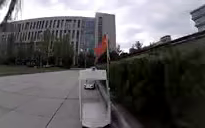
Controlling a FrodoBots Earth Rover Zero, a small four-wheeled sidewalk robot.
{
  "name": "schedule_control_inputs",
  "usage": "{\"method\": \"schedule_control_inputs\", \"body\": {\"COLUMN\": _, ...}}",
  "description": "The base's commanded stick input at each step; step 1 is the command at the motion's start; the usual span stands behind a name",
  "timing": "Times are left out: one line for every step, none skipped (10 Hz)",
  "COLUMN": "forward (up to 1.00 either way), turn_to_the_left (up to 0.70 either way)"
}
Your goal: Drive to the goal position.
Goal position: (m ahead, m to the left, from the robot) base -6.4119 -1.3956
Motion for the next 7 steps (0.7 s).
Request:
{"method": "schedule_control_inputs", "body": {"forward": -0.7, "turn_to_the_left": 0.0}}
{"method": "schedule_control_inputs", "body": {"forward": -0.39, "turn_to_the_left": 0.0}}
{"method": "schedule_control_inputs", "body": {"forward": -0.11, "turn_to_the_left": 0.0}}
{"method": "schedule_control_inputs", "body": {"forward": 0.0, "turn_to_the_left": 0.13}}
{"method": "schedule_control_inputs", "body": {"forward": 0.0, "turn_to_the_left": 0.44}}
{"method": "schedule_control_inputs", "body": {"forward": 0.0, "turn_to_the_left": 0.7}}
{"method": "schedule_control_inputs", "body": {"forward": 0.0, "turn_to_the_left": 0.7}}
